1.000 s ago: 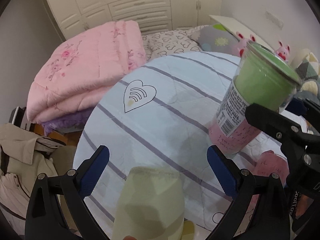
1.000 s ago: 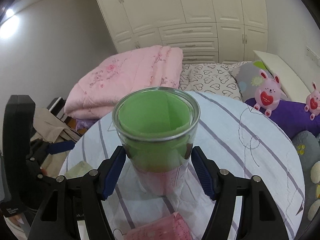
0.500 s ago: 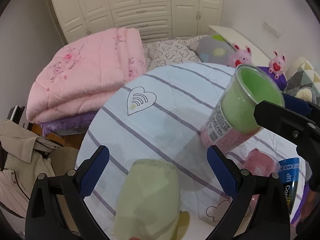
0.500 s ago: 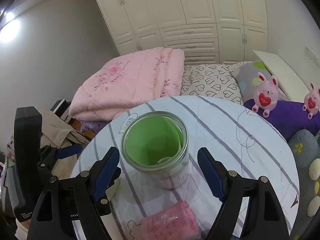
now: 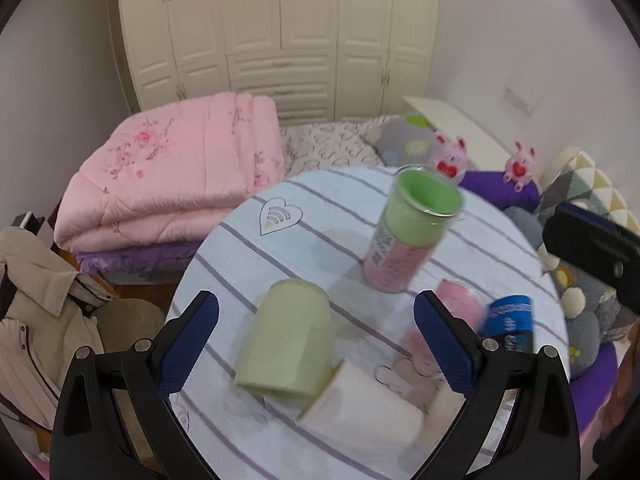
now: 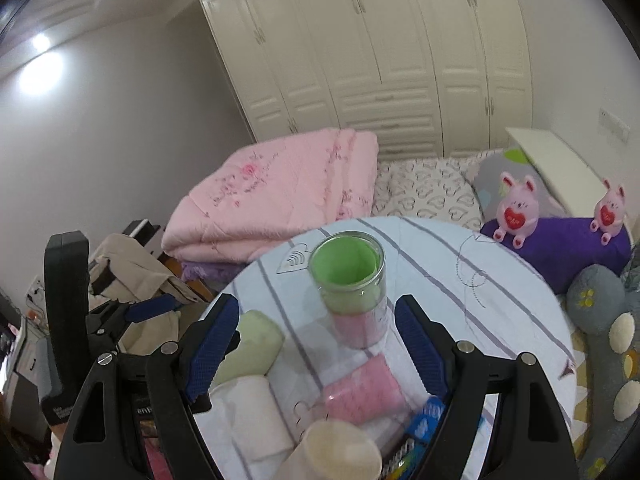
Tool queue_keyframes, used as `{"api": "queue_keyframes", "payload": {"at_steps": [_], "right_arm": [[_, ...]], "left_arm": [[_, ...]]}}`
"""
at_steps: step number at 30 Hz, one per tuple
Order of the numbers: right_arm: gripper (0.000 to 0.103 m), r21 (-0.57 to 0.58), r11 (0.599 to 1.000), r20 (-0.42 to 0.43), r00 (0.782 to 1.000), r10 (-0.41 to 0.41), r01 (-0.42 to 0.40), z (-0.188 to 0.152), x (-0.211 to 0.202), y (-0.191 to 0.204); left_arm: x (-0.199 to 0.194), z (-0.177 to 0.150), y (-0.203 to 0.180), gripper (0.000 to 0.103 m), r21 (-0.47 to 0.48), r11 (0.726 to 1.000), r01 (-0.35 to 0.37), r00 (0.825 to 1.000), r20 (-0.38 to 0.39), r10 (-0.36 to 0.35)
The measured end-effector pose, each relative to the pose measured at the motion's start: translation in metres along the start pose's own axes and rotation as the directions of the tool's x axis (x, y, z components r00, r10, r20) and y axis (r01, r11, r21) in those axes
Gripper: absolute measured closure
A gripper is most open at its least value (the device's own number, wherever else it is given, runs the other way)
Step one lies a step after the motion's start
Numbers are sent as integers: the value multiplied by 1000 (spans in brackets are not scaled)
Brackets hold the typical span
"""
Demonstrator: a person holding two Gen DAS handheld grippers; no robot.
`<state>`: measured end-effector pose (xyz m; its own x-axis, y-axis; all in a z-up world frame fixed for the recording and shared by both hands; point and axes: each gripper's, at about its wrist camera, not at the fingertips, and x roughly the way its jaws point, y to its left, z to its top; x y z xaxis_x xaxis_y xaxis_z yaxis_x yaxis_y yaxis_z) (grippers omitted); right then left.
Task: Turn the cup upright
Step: 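Lower the cup upright onto the table and open the right gripper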
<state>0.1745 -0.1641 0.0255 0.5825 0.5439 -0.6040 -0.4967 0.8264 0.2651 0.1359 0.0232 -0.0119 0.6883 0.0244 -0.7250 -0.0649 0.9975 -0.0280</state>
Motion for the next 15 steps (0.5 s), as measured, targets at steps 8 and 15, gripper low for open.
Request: {"api": "queue_keyframes", "payload": {"at_steps": [8, 15], "right_arm": [[21, -91, 994, 157, 987, -42, 57, -43, -66, 23], [21, -197, 959, 223, 962, -158, 203, -77, -86, 33]], "left_arm": [[-67, -35, -20, 3, -7, 1000, 19, 993, 118, -18], [-93, -61, -37, 2, -18, 1000, -23, 987, 158, 26]]}}
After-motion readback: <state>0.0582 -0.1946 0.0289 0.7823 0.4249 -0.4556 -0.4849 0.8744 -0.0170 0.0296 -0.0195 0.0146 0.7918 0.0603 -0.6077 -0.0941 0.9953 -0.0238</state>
